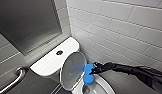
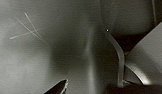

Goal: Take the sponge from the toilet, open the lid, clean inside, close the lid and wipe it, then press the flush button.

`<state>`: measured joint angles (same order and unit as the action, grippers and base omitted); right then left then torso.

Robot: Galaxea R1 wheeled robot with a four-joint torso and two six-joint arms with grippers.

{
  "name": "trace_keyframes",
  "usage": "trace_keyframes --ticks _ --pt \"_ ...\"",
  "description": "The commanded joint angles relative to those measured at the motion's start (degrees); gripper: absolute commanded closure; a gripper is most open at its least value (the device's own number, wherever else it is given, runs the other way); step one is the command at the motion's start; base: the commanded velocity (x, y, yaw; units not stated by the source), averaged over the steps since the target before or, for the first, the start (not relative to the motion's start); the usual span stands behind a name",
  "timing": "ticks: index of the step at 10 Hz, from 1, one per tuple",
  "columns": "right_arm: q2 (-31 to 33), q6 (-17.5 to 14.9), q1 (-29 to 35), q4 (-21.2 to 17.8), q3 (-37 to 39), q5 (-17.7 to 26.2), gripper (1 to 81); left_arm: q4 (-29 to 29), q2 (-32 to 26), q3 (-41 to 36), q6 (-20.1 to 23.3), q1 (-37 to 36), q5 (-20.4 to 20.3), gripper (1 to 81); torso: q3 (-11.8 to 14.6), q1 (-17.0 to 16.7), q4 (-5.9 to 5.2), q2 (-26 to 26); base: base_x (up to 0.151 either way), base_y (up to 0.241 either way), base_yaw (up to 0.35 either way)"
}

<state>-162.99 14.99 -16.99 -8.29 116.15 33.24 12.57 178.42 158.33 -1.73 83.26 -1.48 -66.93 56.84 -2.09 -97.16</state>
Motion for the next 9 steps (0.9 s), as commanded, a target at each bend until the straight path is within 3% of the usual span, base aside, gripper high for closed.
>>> trace_keyframes --ticks 1,4,6,9 --pt "-1.5 1.4 9.6 0.5 -0.1 4.3 81.1 -0.1 0.3 -0.2 0.1 0.7 4.6 1.0 0.0 0.0 0.00 0.0 0.000 0.000 0.000" --pt "-2.9 1.3 2.7 2.8 4.4 3.2 81.1 -0.1 0.2 -0.2 0.1 0.7 4.6 1.0 0.0 0.0 0.00 0.0 0.000 0.000 0.000" --pt "-3.1 0.8 -1.4 3.5 9.7 -1.7 81.1 -0.3 -0.1 -0.2 0.1 0.7 4.6 1.0 0.0 0.0 0.00 0.0 0.000 0.000 0.000" --pt "-3.2 1.3 -2.3 3.5 13.0 -4.7 81.1 -0.4 -0.2 -0.2 0.1 1.0 4.6 1.0 0.0 0.0 0.00 0.0 0.000 0.000 0.000"
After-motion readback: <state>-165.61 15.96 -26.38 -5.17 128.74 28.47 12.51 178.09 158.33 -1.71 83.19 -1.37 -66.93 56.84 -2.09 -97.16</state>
